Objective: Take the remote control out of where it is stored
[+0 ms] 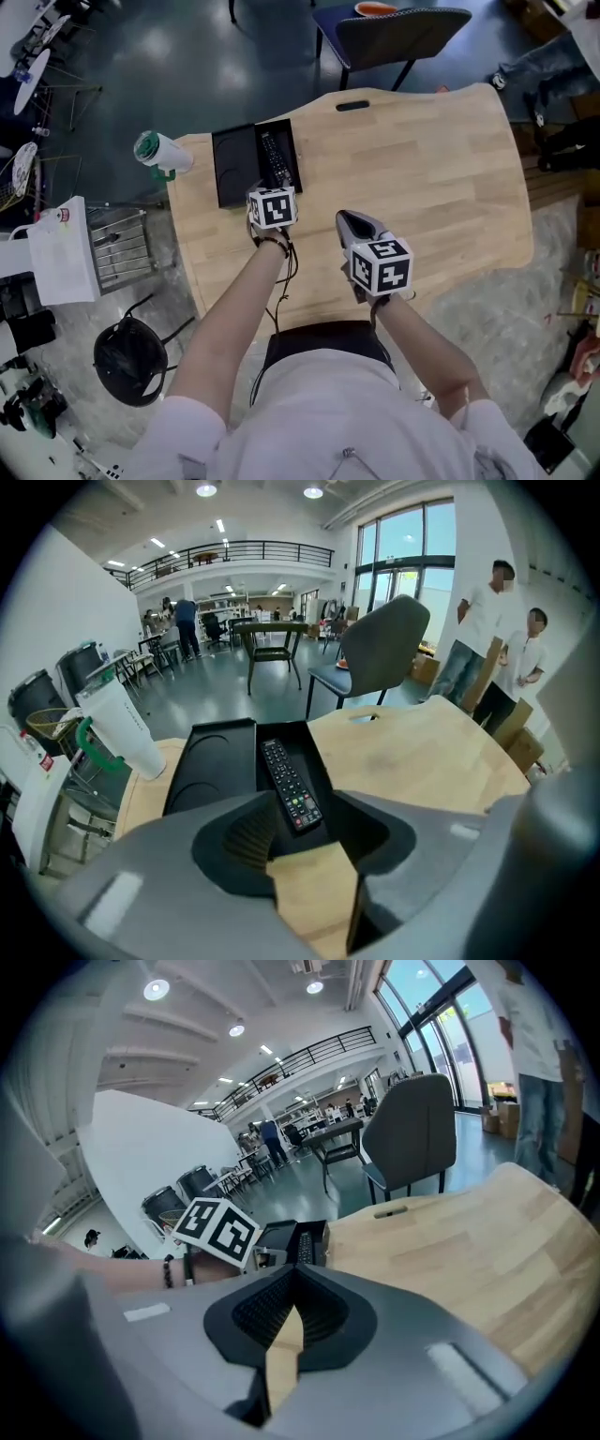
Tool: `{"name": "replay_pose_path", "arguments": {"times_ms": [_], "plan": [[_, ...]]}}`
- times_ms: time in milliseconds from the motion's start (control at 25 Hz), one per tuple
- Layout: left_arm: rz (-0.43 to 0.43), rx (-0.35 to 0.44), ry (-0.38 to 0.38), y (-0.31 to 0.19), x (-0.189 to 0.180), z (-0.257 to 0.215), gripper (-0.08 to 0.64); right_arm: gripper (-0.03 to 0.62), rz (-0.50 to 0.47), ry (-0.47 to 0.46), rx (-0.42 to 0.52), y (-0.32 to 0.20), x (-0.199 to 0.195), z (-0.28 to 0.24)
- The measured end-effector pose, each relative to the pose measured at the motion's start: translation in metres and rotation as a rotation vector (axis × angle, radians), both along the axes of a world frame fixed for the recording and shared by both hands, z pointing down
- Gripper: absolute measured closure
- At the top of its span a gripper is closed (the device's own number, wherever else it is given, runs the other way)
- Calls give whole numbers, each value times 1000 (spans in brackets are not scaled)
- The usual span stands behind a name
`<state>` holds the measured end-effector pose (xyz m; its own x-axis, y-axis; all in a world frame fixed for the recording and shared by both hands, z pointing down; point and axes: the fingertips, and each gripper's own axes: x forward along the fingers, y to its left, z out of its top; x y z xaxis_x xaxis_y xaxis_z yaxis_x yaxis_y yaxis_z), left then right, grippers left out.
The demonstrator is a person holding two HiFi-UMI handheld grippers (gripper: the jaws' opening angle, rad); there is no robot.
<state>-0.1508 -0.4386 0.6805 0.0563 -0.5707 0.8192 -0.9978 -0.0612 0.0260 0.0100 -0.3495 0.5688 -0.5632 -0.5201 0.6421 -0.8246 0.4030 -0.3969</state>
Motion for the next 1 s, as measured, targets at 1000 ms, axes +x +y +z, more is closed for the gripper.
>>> {"name": "replay_pose_path", "arguments": {"times_ms": [1000], "plan": [[-163, -196, -178, -108, -20, 128, 282, 566, 44, 10, -108, -15, 26, 82]]}}
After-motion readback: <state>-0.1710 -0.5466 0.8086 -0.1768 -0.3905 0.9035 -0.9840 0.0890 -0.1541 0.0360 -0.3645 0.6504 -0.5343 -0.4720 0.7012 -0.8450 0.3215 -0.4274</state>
